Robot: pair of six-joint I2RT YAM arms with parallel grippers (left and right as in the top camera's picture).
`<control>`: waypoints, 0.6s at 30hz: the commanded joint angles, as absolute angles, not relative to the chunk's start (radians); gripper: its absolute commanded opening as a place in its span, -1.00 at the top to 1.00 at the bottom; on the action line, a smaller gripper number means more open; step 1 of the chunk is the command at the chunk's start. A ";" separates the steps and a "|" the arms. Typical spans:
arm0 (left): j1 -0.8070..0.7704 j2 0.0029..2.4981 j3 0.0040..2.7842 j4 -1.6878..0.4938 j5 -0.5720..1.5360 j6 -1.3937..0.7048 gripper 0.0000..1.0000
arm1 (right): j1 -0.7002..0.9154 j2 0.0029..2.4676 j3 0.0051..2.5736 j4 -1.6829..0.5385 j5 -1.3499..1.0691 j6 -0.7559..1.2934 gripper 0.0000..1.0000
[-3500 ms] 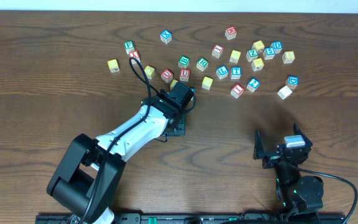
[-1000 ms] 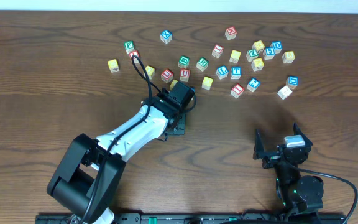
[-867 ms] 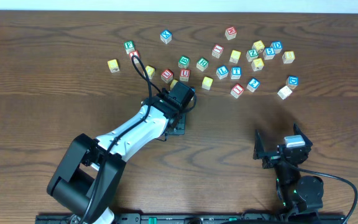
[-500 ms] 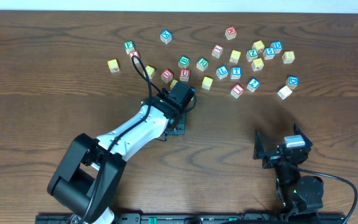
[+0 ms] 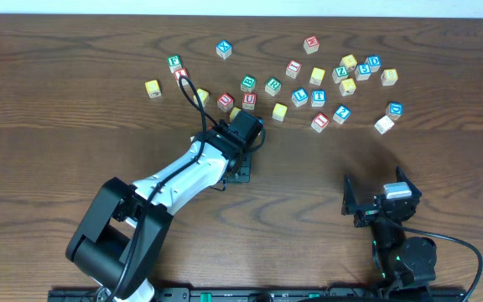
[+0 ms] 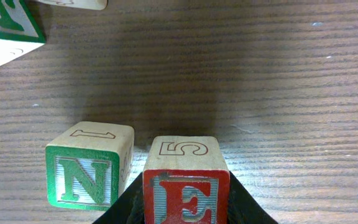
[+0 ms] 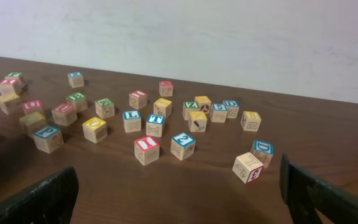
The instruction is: Spell out NEURIPS
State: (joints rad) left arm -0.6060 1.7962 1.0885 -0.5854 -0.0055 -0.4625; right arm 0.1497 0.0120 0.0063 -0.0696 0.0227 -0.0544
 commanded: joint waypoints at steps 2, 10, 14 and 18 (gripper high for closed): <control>-0.608 1.811 1.110 -0.580 -0.007 -0.446 0.85 | 0.142 0.009 0.006 -0.073 0.031 -0.042 -0.99; -0.608 1.811 1.110 -0.562 -0.007 -0.448 0.85 | 0.142 0.009 0.006 -0.072 0.031 -0.041 -0.98; -0.608 1.811 1.110 -0.562 -0.007 -0.450 0.85 | 0.142 0.009 0.006 -0.072 0.031 -0.041 -0.99; -0.608 1.811 1.105 -0.551 -0.007 -0.450 0.85 | 0.142 0.009 0.006 -0.072 0.031 -0.041 -0.99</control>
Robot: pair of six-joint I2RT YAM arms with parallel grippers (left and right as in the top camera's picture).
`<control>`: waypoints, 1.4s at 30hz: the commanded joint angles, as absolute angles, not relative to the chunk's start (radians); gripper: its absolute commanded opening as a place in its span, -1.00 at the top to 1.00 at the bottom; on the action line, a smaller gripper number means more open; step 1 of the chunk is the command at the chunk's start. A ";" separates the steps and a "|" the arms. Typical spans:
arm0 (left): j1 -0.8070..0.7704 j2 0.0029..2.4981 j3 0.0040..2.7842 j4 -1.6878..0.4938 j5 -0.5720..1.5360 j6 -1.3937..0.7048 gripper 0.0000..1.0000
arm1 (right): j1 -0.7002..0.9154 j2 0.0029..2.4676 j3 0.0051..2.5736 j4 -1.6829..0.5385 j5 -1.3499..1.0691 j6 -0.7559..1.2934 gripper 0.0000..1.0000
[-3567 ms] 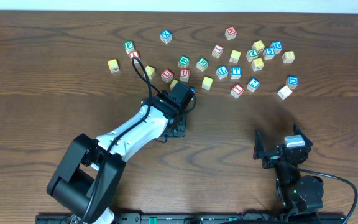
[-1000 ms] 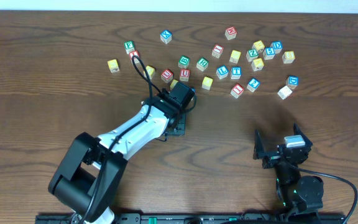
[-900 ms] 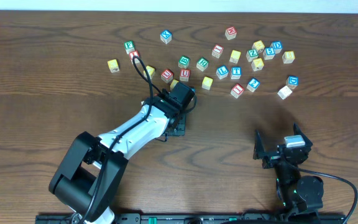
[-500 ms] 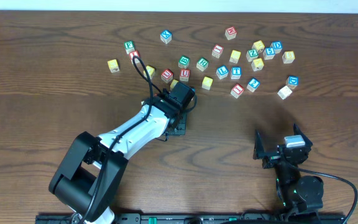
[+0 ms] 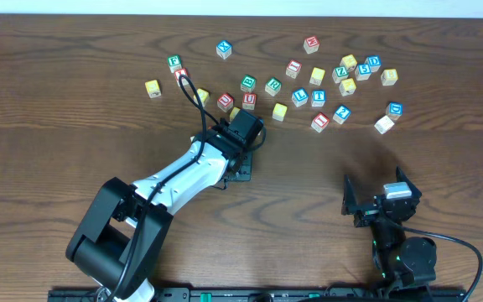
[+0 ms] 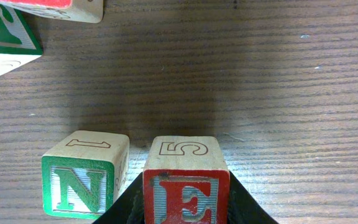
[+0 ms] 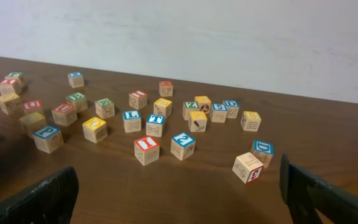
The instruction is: Spell out NEURIPS
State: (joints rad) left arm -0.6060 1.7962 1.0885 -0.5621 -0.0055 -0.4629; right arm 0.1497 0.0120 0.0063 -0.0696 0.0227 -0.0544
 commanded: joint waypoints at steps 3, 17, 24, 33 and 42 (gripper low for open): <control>-0.608 1.811 1.090 -0.528 -0.007 -0.455 0.85 | 0.142 0.009 0.006 -0.073 0.031 -0.041 -0.99; -0.608 1.844 1.081 -0.522 -0.007 -0.458 0.85 | 0.142 0.009 0.006 -0.072 0.031 -0.041 -0.99; -0.608 1.870 1.081 -0.529 -0.007 -0.466 0.85 | 0.142 0.009 0.006 -0.072 0.031 -0.041 -0.98; -0.608 1.870 1.081 -0.541 -0.007 -0.469 0.85 | 0.142 0.009 0.006 -0.072 0.031 -0.041 -0.99; -0.608 1.868 1.081 -0.574 -0.007 -0.480 0.85 | 0.142 0.009 0.006 -0.073 0.031 -0.041 -0.99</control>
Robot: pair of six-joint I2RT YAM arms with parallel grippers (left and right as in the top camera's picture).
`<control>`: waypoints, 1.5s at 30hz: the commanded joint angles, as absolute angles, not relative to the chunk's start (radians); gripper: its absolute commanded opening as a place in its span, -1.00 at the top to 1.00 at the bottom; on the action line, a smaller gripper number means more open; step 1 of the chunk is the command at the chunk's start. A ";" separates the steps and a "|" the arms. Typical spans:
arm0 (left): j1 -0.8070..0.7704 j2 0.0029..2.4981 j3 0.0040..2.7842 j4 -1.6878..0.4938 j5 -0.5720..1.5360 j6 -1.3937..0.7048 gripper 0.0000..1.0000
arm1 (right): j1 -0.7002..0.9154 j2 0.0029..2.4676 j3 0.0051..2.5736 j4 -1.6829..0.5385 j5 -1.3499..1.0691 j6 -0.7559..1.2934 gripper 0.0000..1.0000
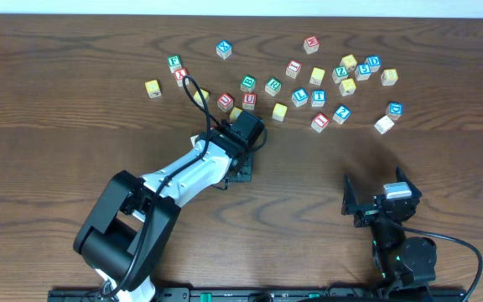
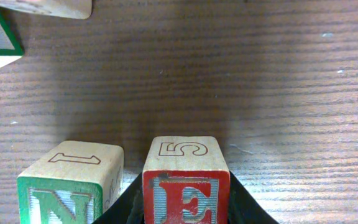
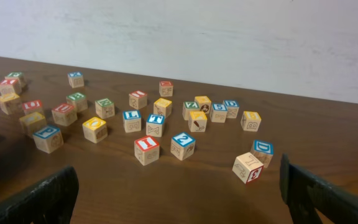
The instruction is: Spell out NEURIPS
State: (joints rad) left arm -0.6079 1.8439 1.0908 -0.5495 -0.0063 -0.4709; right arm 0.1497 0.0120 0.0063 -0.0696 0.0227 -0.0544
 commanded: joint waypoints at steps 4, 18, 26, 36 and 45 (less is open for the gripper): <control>-0.608 1.868 1.081 -0.575 -0.007 -0.480 0.85 | 0.142 0.009 0.006 -0.072 0.031 -0.041 -0.99; -0.608 1.868 1.082 -0.563 -0.007 -0.480 0.44 | 0.142 0.009 0.006 -0.072 0.031 -0.041 -0.98; -0.608 1.868 1.082 -0.562 -0.007 -0.480 0.28 | 0.142 0.009 0.006 -0.072 0.031 -0.042 -0.99; -0.608 1.868 1.082 -0.558 -0.007 -0.480 0.20 | 0.142 0.009 0.006 -0.073 0.031 -0.042 -0.99; -0.608 1.868 1.092 -0.556 -0.007 -0.480 0.19 | 0.142 0.009 0.006 -0.073 0.031 -0.042 -0.99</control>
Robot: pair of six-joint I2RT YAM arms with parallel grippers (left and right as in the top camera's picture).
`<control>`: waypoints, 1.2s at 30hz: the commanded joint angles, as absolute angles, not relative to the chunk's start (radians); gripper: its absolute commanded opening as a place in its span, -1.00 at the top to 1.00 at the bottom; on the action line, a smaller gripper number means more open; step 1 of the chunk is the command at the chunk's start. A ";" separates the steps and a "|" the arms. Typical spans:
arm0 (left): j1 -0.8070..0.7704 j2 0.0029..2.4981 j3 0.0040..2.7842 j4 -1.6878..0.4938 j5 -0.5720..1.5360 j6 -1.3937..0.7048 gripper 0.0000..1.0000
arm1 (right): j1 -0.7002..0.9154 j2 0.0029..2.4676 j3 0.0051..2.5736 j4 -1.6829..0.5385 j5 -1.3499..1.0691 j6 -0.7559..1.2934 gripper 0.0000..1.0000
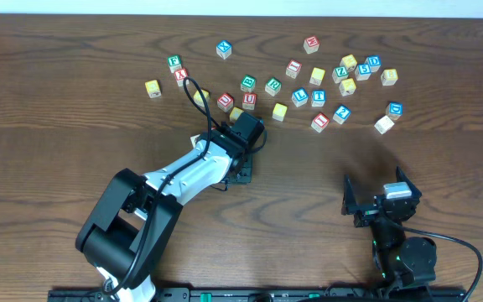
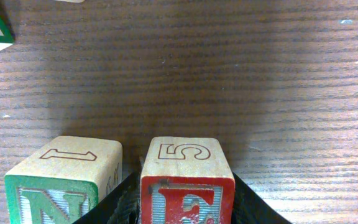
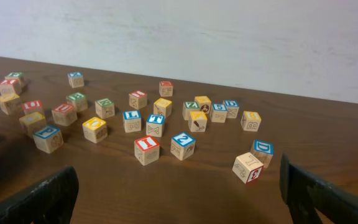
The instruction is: Spell out NEURIPS
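A red E block (image 2: 187, 180) sits between the dark fingers of my left gripper (image 2: 187, 208), which is shut on it low over the table. Just left of it stands a green N block (image 2: 64, 180), a narrow gap apart. From overhead, the left gripper (image 1: 243, 134) covers both blocks below the scattered letter blocks. Among those, a red U block (image 1: 249, 101) lies just above the gripper. My right gripper (image 3: 179, 205) is open and holds nothing. It rests low at the front right (image 1: 380, 201).
Several loose letter blocks (image 1: 317, 80) spread across the back of the wooden table (image 1: 74, 159). In the right wrist view, a red block (image 3: 146, 150), a blue block (image 3: 183, 145) and a tilted block (image 3: 248, 167) lie nearest. A green block's corner shows in the left wrist view, top left.
In the left wrist view the N block sits closer beside the E block, and the green block at the top left has slipped almost out of frame. The right arm has not moved.
My left gripper has been shut on the E block at every moment, with the N block just to its left. Across the frames the background blocks have drifted up and left out of the wrist view, and the E now sits beside the N. The right gripper stayed open and still.
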State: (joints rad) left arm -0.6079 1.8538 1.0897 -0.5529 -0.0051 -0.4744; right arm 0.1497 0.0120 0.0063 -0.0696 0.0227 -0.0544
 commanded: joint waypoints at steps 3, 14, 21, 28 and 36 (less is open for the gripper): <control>-0.608 1.866 1.093 -0.560 -0.007 -0.480 0.19 | 0.142 0.009 0.006 -0.072 0.031 -0.041 -0.99; -0.608 1.819 1.097 -0.577 -0.007 -0.480 0.17 | 0.142 0.009 0.006 -0.073 0.031 -0.041 -0.99; -0.608 1.771 1.097 -0.590 -0.006 -0.479 0.17 | 0.142 0.009 0.006 -0.072 0.031 -0.042 -0.99; -0.608 1.738 1.098 -0.593 0.035 -0.456 0.17 | 0.142 0.009 0.006 -0.073 0.031 -0.041 -0.98; -0.608 1.717 1.098 -0.599 0.035 -0.449 0.17 | 0.142 0.009 0.006 -0.073 0.031 -0.042 -0.98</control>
